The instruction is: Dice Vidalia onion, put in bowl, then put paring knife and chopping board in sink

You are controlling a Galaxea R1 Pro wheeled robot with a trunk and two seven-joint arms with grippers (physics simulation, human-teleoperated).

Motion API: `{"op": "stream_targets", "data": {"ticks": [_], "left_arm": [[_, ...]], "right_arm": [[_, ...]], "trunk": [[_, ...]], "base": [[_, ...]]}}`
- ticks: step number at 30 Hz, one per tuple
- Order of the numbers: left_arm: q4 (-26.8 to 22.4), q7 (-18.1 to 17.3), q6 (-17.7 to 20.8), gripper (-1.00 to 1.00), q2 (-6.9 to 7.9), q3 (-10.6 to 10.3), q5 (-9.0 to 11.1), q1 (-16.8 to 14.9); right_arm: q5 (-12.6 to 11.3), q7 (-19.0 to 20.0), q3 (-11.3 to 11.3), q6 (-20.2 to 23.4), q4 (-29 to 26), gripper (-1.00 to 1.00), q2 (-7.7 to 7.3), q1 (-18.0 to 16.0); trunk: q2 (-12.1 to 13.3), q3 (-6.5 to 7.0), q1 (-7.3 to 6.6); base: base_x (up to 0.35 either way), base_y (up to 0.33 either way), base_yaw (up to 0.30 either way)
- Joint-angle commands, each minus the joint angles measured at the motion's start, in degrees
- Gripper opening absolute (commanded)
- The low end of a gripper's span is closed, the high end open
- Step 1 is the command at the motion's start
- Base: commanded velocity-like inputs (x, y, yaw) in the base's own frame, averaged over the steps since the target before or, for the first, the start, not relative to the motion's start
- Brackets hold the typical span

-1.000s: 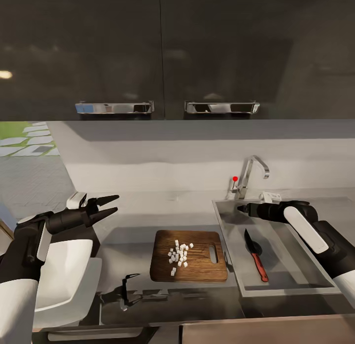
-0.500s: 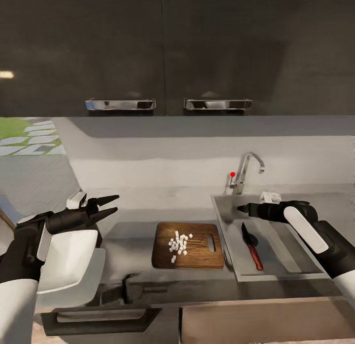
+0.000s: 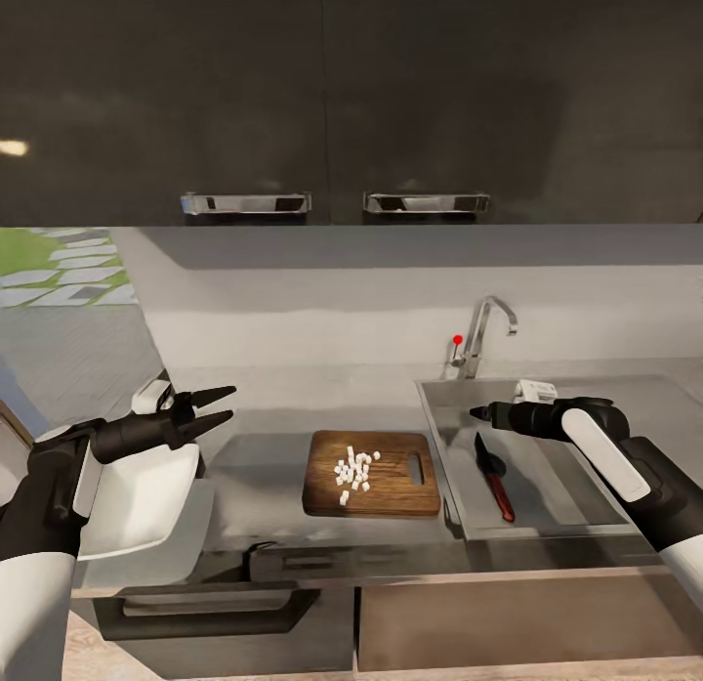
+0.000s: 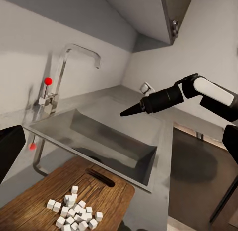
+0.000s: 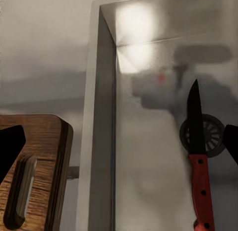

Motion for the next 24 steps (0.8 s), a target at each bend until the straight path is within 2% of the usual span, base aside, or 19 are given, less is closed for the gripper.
{"op": "stream_targets", "data": {"ticks": [1,20,24], "left_arm": [[0.00,-0.22,0.61,1.00,0.01,0.01,-0.01,-0.05],[0.00,-0.22,0.61,1.00,0.01,0.01,0.00,-0.05],[1.30,-0.22,-0.69,1.00,-0.42,0.15,-0.48,1.25]], "right_arm": [[-0.60,-0.58,0.16,0.04,-0.06,1.00,-0.06,-0.08],[-0.60,-0.58,0.17,0.04,-0.06,1.00,-0.06,-0.08],[0.23,-1.88,1.47,0.21,1.24,1.00,1.24,1.15]], "trunk": [[-0.13,-0.13,0.04],[-0.13,-0.13,0.04],[-0.13,-0.13,0.04]], "base": [[-0.001,0.000,0.000],[0.000,0.052,0.000],[0.000,0.000,0.000]]}}
